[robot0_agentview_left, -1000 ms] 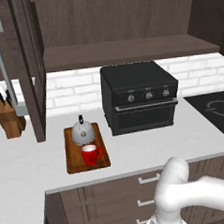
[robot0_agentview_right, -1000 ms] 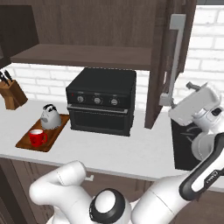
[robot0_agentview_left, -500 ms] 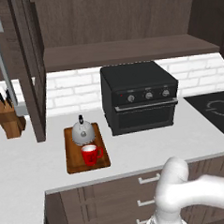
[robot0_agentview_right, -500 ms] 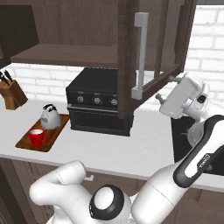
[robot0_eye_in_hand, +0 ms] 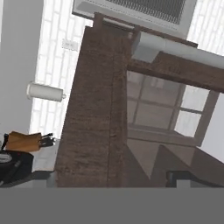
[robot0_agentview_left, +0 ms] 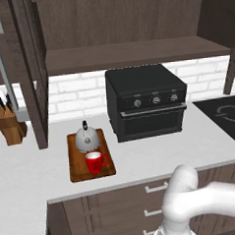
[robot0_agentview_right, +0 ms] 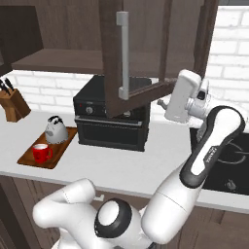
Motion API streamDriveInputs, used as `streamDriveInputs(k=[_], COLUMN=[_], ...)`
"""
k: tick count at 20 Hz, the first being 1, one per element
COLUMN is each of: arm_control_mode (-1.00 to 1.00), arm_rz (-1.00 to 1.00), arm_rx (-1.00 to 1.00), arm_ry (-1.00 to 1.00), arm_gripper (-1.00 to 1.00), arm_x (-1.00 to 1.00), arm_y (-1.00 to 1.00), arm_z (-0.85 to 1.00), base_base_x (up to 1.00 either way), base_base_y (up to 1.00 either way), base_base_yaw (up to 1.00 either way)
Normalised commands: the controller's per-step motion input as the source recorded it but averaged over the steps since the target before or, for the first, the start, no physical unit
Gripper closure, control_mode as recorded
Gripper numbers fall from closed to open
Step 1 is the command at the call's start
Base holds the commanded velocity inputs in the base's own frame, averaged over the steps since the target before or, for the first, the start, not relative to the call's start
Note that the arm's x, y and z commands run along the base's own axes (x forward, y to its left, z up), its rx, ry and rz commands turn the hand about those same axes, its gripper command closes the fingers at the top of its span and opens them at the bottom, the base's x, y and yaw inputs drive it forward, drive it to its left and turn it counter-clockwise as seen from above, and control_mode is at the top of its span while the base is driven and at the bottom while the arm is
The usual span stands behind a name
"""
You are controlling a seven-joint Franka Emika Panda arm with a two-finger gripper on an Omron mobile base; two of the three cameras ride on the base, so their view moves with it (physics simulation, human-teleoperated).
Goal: Pick the kettle from the counter and place it on the tray. Then pick the mug from the cabinet and place it on the tray. Then close the cabinet doors.
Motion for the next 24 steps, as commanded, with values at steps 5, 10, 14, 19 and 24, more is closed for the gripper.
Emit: streamDriveInputs(k=[5, 10, 14, 19, 24], arm_control_mode=[-1.0, -1.0, -1.0, -1.0, -1.0], arm_rz=[-0.06, -0.13, -0.21, -0.25, -0.32], arm_rx=[-0.13, -0.11, -0.09, -0.06, -0.05], arm_ry=[0.04, 0.0, 0.0, 0.0, 0.0], arm_gripper=[-1.0, -1.0, -1.0, -1.0, -1.0], arm_x=[0.33, 0.37, 0.37, 0.35, 0.35], arm_y=[0.62, 0.63, 0.64, 0.58, 0.57], arm_z=[0.0, 0.0, 0.0, 0.0, -0.02], base_base_x=[0.0, 0.0, 0.0, 0.0, 0.0], base_base_y=[0.0, 0.0, 0.0, 0.0, 0.0], base_base_yaw=[0.0, 0.0, 0.0, 0.0, 0.0])
